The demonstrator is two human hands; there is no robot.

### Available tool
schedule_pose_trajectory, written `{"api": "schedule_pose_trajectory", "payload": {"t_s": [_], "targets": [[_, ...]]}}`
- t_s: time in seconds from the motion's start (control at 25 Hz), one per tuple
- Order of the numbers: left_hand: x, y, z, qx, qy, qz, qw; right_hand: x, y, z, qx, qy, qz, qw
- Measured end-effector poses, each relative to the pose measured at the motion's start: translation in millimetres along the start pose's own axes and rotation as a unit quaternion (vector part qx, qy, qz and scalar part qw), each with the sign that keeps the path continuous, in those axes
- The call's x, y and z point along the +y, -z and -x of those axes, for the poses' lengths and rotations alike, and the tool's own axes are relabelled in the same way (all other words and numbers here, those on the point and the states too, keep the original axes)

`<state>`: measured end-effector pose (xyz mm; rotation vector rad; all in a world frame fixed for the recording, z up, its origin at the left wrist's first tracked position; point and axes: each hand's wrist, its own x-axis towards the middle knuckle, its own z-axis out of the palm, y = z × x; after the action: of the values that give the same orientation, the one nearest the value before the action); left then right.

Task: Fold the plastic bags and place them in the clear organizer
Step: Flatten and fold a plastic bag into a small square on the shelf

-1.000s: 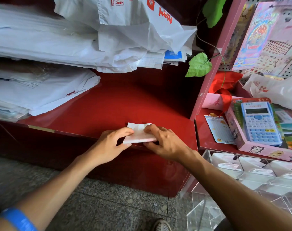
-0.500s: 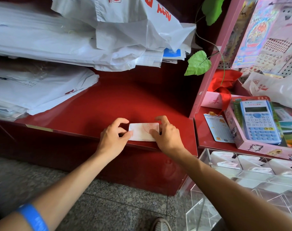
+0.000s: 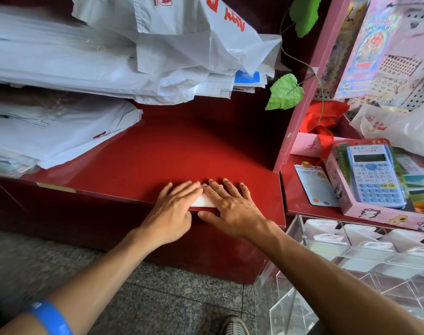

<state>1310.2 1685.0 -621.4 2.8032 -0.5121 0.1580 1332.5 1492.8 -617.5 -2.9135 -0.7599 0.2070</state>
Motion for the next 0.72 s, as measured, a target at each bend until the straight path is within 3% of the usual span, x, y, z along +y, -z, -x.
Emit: {"api": "schedule_pose_trajectory", "payload": {"t_s": [0.08, 0.28, 0.36, 0.48, 0.72], "targets": [[4, -2, 2, -0.058, 0.000, -0.019, 0.998, 1, 0, 0, 0.012, 0.010, 0.021, 1.000], [1, -3, -5, 0.000, -0.021, -0.045, 0.999, 1, 5, 8, 0.092, 0.063, -0.048, 0.993], [1, 6, -10, 0.009, -0.062, -0.007, 0.998, 4, 15, 15, 0.132, 0.091, -0.100, 0.982], [19, 24, -12, 0.023, -0.077, 0.054, 0.995, 16, 37, 36, 0.127, 0.071, -0.218, 0.965], [100, 26, -24, 0.032, -0.034, 0.222, 0.974, 57, 75, 94, 0.193, 0.002, -0.489, 0.851]]}}
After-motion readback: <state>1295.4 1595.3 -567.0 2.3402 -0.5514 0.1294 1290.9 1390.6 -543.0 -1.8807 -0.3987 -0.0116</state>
